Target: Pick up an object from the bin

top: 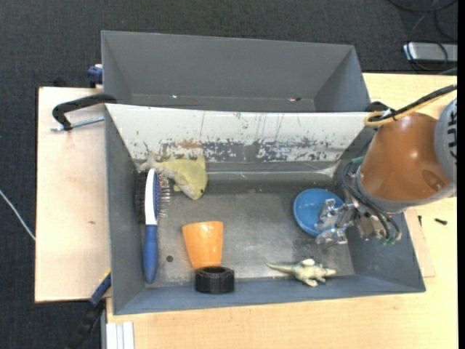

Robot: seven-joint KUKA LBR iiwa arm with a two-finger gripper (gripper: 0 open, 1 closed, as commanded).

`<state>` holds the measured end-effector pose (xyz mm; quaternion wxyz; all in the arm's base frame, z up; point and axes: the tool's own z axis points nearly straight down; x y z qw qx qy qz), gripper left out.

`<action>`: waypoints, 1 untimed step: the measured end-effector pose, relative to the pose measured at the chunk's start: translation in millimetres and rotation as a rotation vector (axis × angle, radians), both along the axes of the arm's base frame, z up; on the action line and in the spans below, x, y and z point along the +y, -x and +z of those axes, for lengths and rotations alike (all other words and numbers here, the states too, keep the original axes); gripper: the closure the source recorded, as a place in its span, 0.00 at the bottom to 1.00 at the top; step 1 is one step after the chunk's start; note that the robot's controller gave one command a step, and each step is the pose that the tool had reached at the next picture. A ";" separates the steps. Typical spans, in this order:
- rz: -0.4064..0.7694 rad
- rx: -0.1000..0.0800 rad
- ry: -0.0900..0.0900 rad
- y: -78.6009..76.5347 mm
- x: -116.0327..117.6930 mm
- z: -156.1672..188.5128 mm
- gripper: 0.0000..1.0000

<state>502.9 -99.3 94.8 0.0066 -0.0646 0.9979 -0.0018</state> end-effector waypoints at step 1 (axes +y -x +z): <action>-0.001 0.000 -0.001 -3.1 0.4 70.5 1.00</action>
Offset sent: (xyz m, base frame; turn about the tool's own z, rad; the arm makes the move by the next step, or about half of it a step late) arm 0.0001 0.0001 0.0654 0.0000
